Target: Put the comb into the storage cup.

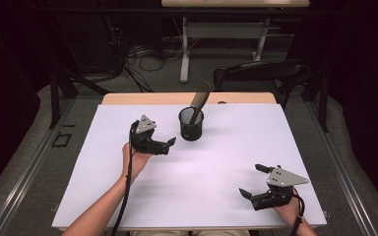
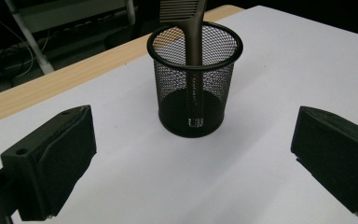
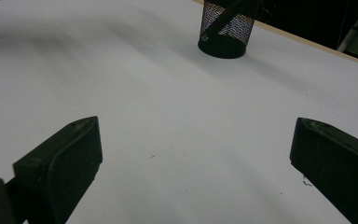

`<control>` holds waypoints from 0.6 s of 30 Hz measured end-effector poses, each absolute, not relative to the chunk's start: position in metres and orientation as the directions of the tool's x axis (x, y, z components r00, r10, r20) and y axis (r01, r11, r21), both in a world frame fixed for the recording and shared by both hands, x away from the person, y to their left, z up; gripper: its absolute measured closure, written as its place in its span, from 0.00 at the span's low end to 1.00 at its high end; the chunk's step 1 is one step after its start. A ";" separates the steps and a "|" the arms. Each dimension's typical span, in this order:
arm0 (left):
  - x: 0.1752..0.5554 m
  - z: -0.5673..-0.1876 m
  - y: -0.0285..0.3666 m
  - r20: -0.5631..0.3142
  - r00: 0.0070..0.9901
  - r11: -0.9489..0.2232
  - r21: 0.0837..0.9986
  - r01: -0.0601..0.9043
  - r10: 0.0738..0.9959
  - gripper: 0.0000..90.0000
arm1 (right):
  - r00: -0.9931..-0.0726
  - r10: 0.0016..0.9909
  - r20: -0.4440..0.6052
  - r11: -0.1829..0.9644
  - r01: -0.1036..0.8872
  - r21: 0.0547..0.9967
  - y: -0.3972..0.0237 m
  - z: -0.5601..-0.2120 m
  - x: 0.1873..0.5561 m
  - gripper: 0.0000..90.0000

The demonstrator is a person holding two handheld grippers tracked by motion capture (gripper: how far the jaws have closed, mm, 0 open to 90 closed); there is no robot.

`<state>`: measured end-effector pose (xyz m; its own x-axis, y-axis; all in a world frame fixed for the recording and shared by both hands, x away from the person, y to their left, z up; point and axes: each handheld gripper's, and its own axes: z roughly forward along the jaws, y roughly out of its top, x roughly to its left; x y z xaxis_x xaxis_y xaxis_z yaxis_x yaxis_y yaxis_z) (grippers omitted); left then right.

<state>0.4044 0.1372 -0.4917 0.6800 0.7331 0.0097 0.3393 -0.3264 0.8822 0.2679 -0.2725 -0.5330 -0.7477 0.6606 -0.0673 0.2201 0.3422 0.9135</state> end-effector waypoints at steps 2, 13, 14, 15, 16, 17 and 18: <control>0.402 -0.492 0.139 0.010 0.681 -0.327 0.882 0.338 0.733 0.00 | -0.748 0.660 -0.070 0.346 0.219 0.912 -0.273 -0.533 0.268 0.02; 0.393 -0.493 0.150 0.016 0.674 -0.330 0.880 0.341 0.738 0.00 | -0.752 0.656 -0.067 0.342 0.216 0.915 -0.271 -0.533 0.268 0.02; 0.392 -0.494 0.150 0.014 0.672 -0.326 0.882 0.341 0.741 0.00 | -0.753 0.655 -0.066 0.343 0.218 0.914 -0.271 -0.533 0.268 0.02; 0.390 -0.494 0.151 0.020 0.671 -0.329 0.882 0.338 0.741 0.00 | -0.755 0.653 -0.067 0.345 0.218 0.913 -0.271 -0.533 0.268 0.02; 0.389 -0.494 0.152 0.023 0.672 -0.332 0.881 0.336 0.740 0.00 | -0.756 0.651 -0.067 0.350 0.221 0.911 -0.271 -0.533 0.268 0.02; 0.388 -0.494 0.152 0.021 0.670 -0.330 0.882 0.337 0.742 0.00 | -0.754 0.654 -0.065 0.344 0.221 0.913 -0.271 -0.533 0.268 0.02; 0.387 -0.494 0.153 0.025 0.671 -0.333 0.881 0.336 0.741 0.00 | -0.753 0.654 -0.066 0.344 0.219 0.913 -0.272 -0.533 0.267 0.02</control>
